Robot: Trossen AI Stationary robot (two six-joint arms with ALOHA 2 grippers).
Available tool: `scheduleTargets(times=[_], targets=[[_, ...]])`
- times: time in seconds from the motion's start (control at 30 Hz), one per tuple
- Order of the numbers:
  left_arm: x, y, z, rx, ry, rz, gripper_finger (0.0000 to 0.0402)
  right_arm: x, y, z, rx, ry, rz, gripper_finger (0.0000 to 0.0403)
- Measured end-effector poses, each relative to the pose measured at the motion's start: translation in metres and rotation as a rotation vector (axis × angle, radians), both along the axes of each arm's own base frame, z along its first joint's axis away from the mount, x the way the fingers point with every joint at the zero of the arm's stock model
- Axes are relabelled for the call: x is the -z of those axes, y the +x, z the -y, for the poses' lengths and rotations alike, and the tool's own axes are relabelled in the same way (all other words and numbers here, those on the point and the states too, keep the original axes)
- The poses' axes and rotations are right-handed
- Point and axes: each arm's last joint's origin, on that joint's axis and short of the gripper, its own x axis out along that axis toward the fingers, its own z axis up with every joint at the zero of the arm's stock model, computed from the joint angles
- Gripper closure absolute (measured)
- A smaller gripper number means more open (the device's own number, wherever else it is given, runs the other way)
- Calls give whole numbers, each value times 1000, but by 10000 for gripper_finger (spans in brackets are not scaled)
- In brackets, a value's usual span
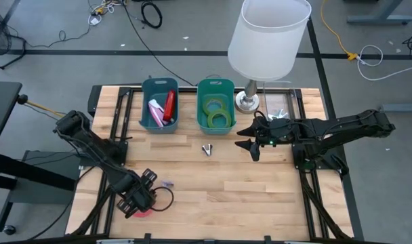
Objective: Pick and place Stapler, Stapler remover, tape
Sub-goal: Put the pink tape into the green bin
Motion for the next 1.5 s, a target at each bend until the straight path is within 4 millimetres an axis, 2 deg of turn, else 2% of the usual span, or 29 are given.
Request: scheduleTargets(times=[0.3,0.5,1.5], targets=[[27,-5,-7,-159,-1,22,152,0,0,0,4,8,1,163],[38,-8,-10,-238,-7,19,152,0,0,0,5,8,1,163],[38,-4,-8,-295,-6,96,152,0,0,1,23,2,2,163]])
